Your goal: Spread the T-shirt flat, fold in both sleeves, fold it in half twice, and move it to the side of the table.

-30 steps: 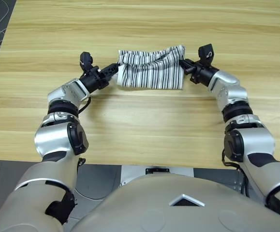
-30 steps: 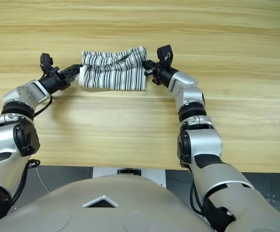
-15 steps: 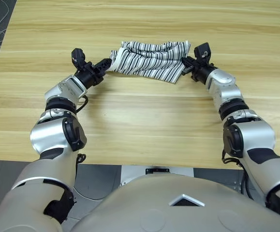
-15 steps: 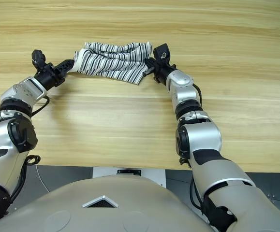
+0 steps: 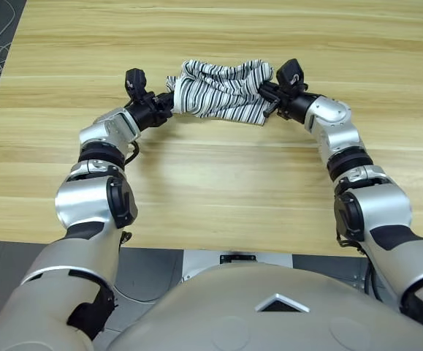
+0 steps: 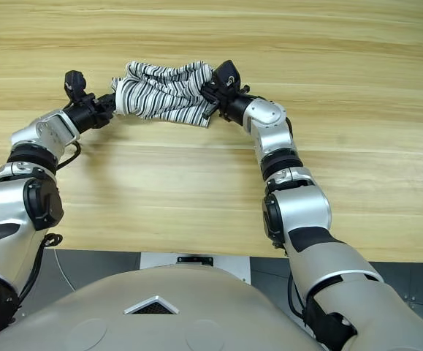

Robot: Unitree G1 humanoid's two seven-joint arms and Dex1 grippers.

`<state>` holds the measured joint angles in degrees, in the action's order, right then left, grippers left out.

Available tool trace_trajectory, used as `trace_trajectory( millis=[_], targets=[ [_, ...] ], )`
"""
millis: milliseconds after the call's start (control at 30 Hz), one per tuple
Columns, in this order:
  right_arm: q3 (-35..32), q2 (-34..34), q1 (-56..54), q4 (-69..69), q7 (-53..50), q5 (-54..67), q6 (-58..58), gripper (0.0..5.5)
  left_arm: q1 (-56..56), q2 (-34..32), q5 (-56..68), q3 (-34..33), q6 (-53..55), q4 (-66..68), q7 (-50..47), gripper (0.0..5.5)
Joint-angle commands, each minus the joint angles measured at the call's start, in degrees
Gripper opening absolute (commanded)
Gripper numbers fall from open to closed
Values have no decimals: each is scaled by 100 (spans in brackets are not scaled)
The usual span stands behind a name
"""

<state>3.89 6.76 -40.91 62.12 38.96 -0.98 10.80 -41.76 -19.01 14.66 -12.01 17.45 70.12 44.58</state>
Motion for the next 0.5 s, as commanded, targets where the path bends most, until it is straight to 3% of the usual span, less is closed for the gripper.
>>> trace_trajectory(
  millis=[33, 233, 333, 433, 500],
  targets=[
    [178, 55, -45, 30, -10, -206, -118, 10, 250, 401, -412, 415, 136, 136, 117, 181],
    [167, 245, -133, 109, -324, -343, -137, 10, 304, 322, -582, 725, -53, -21, 501, 181],
    [142, 468, -142, 63, -568, -412, -82, 10, 351, 41, -882, 914, -663, -111, 293, 181],
    [177, 665, -15, -316, -92, -320, 37, 10, 397, -222, -1065, 1040, -1262, -244, 338, 200],
    [164, 760, 66, -571, 248, -206, 16, 50, 396, -291, -950, 963, -1377, -362, 645, 230]
  ],
)
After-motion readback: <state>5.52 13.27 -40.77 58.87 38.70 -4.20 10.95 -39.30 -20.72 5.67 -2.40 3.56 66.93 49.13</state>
